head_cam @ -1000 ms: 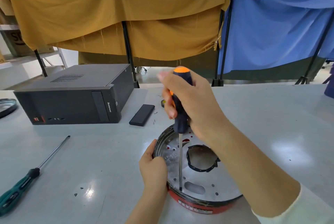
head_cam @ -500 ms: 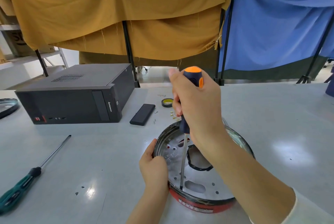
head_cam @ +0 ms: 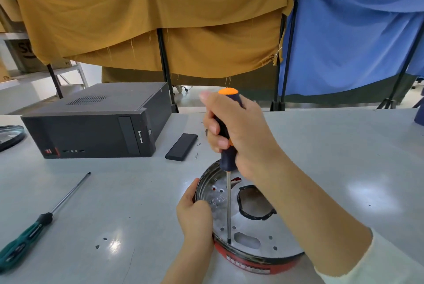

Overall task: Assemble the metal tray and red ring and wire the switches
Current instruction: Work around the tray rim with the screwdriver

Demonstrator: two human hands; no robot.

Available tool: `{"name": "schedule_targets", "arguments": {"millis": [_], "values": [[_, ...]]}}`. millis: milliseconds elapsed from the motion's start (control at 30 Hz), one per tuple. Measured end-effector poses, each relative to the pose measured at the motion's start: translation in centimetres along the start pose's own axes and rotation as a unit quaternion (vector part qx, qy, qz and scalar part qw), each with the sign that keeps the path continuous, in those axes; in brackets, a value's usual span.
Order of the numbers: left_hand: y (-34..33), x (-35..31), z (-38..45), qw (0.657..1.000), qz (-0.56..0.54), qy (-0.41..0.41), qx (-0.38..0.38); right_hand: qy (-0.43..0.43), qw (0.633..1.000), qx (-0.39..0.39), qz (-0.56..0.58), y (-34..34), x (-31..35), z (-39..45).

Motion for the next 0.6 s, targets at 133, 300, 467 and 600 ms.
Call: {"name": "schedule_targets", "arguments": {"millis": [133, 300, 467, 600], "values": [[0.0, 0.0, -0.1, 1.0, 0.007, 0.004, 0.002, 0.052, 0.988, -0.144, -0.016, 1.0, 0.2, -1.0], [-0.1, -0.1, 0.1, 0.999, 0.032, -0.012, 0.033, -0.039, 0.988, 0.136, -0.058, 0.4, 1.0, -0.2], [-0.2, -0.1, 0.5, 0.998, 0.037, -0.018, 0.039, -0.062, 0.965, 0.245, 0.07, -0.4, 1.2, -0.1], [0.0, 0.3, 0.7, 1.0, 0.007, -0.002, 0.029, -0.015, 0.994, 0.099, 0.033, -0.5, 0.4, -0.1]]}}
Point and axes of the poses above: each hand's wrist, its own z-axis towards the middle knuckle, its own y-axis out of the back of the hand, x = y × z, the point moved 4 cm from there along z, towards the middle knuckle, and after that the axes turned 2 degrees about -x, right-handed, at the moved point
